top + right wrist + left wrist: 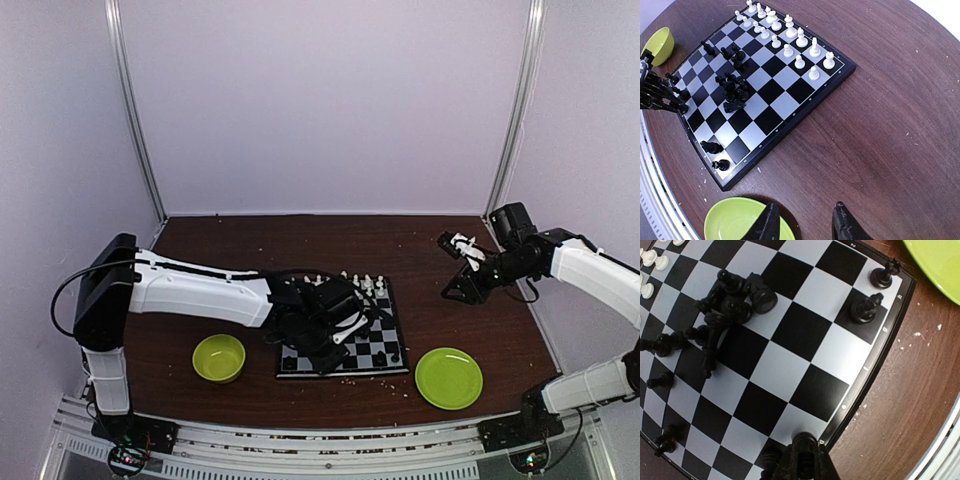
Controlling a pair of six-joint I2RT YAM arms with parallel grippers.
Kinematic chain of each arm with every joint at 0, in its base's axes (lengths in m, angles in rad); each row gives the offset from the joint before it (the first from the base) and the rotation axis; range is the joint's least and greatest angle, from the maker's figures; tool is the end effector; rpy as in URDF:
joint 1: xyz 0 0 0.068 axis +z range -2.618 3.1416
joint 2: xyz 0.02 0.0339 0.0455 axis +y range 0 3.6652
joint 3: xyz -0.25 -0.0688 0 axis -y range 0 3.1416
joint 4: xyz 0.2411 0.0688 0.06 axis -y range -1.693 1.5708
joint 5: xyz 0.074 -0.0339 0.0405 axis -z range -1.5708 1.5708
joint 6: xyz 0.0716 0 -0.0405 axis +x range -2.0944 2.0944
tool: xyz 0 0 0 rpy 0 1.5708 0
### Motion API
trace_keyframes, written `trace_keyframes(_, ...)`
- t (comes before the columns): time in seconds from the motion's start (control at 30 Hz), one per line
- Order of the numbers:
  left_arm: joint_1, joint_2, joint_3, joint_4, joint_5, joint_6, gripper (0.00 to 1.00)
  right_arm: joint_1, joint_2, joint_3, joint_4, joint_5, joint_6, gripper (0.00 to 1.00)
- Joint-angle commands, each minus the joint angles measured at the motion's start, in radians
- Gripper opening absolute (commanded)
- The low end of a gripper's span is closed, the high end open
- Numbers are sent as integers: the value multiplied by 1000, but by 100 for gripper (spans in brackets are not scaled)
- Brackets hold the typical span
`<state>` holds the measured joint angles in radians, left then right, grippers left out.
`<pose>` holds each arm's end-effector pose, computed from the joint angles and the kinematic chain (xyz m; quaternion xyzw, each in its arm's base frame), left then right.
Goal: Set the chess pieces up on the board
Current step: Place the queen at e8.
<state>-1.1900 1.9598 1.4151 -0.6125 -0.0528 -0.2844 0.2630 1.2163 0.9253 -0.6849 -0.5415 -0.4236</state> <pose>0.1561 -0.3798 0.1380 0.4231 0.8821 -0.1188 0.1693 0.2388 0.1025 0.2242 -0.3839 0.8411 0.2322 0.3020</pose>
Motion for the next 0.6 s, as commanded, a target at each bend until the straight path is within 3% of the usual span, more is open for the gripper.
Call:
trace_keyframes(0.0,4,14,25,23,-2,-21,0,-2,0,26,-7,17,-14,35)
trace_keyframes(0.57,10,42,39,48,-12,-19,2,-2,6,27,-11,14,-20,35)
